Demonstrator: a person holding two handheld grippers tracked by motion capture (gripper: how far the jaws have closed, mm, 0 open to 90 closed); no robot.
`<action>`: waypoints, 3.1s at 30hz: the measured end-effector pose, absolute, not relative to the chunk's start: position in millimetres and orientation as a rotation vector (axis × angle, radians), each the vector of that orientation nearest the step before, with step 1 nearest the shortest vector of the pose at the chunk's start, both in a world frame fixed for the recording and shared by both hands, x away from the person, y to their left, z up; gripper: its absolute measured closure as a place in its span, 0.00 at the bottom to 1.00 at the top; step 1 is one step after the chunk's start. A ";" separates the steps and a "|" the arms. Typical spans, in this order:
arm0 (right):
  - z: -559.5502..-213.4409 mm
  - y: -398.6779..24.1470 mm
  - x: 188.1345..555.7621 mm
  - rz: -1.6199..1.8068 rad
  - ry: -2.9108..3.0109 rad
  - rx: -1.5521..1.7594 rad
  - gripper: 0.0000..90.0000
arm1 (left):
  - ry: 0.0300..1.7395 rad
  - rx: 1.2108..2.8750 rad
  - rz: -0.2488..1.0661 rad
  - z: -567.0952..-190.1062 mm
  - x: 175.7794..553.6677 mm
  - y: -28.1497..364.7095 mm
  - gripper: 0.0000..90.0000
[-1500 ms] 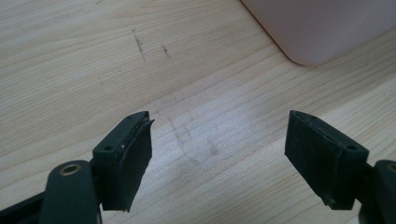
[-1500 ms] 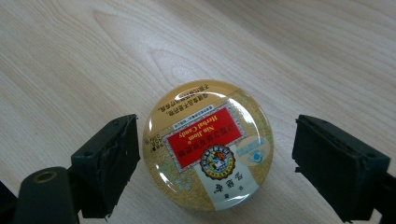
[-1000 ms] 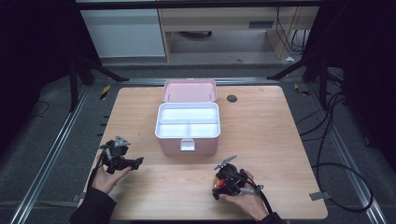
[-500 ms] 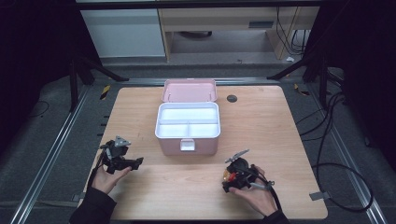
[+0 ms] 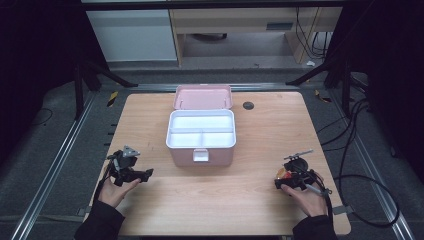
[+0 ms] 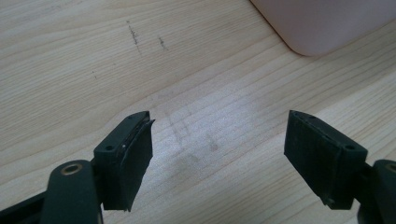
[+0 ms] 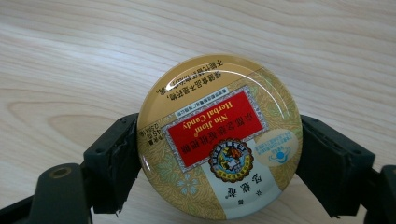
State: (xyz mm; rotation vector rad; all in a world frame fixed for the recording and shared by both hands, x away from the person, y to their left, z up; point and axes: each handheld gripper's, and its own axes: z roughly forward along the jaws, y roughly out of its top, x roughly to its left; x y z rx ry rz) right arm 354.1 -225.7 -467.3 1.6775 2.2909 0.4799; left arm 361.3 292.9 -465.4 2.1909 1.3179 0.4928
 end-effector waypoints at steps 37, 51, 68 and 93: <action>-446.5 -230.2 361.7 0.745 2.134 1.533 0.19 | 1.235 2.114 0.549 -425.4 372.2 284.2 0.30; -396.2 -147.5 401.2 1.047 2.153 1.199 0.30 | 1.132 2.031 0.550 -387.7 407.1 244.9 0.31; -408.2 -95.3 436.1 1.069 2.285 1.182 0.60 | 1.128 2.076 0.455 -407.5 432.0 224.6 0.63; -394.2 -128.5 417.8 1.134 2.203 1.245 0.54 | 0.979 2.076 0.459 -395.4 424.7 213.2 0.48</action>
